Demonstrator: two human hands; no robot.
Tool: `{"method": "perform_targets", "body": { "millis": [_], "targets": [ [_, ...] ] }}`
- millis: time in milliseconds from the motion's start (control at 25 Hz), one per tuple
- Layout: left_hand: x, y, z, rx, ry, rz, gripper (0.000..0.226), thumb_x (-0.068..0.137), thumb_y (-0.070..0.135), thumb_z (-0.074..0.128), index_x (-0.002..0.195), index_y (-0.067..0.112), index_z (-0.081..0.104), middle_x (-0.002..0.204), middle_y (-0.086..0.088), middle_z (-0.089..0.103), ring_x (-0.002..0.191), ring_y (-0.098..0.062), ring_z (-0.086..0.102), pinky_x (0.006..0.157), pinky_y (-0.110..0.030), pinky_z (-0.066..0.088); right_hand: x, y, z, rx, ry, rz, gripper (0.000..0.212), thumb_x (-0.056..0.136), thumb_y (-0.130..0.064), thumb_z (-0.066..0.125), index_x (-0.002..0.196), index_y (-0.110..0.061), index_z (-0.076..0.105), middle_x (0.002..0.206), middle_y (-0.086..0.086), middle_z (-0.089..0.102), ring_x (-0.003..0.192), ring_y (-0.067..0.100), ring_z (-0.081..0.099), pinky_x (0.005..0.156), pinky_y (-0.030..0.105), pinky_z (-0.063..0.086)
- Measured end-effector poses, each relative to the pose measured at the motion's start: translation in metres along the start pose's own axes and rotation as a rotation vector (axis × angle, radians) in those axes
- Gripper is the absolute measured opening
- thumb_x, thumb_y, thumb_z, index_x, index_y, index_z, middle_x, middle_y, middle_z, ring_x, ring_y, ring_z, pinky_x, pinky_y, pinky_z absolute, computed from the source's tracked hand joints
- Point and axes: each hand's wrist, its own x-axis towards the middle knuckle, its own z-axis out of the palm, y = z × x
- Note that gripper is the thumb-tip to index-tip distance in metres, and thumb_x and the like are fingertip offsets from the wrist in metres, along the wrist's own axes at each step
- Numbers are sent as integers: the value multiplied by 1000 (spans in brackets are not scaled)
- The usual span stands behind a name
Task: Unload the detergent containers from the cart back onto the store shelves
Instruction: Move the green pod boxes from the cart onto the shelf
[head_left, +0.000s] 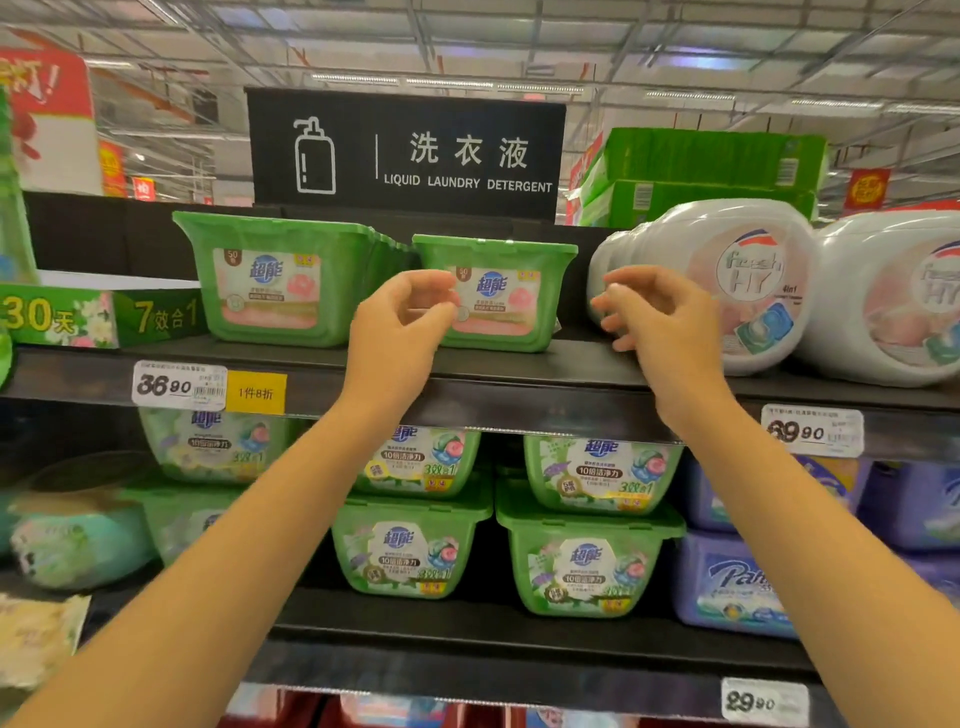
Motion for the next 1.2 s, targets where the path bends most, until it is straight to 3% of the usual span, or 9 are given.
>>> {"method": "perform_targets", "body": {
  "millis": [160,480,600,720,840,1040,1200],
  "targets": [
    [-74,-6,-5,-200,-74,-110,24,89,2,60,96,23,70,88,8,74,81,-4,67,68,-13,51,-76,-2,-39,145,-50,53,13,87,-17,58,86,-23,69,70,-3,71,58,6,57,49,16,45],
    [-219,-85,-16,-256,-243,-557,16,87,6,63,93,19,71,81,4,75,74,-3,67,70,-16,53,-273,64,-98,-69,67,517,19,91,-1,56,89,-14,69,68,1,71,59,6,60,53,13,47],
    [-278,-115,-22,-215,-390,-722,21,90,1,58,92,18,69,79,7,75,72,0,67,71,-18,53,-351,71,-111,-127,156,692,17,89,0,58,90,-12,70,70,4,71,59,8,60,52,13,46],
    [-337,-140,-36,-158,-565,-846,23,91,-3,55,91,15,70,78,4,75,69,0,67,65,-9,50,-429,67,-118,-176,282,879,18,90,4,56,90,-9,68,67,-1,71,54,3,60,50,12,45],
    [-386,-156,-45,-102,-707,-978,19,91,-4,55,90,9,70,72,9,74,72,-11,65,63,-10,50,-498,52,-128,-264,383,1063,18,92,6,54,95,-6,67,67,-2,70,52,3,57,49,12,45],
    [-437,-144,-24,-55,-992,-1056,17,89,-4,59,85,10,69,77,-4,69,74,-19,60,68,-25,45,-581,3,-148,-379,550,1271,14,92,3,54,97,-4,66,77,9,69,54,6,59,52,13,45],
    [-469,-112,12,-77,-1172,-1027,16,91,-5,56,94,5,68,90,-13,70,77,-20,62,69,-21,48,-619,-40,-170,-427,668,1315,16,93,2,55,95,-7,67,79,7,70,56,0,62,53,11,47]
  ]
}}
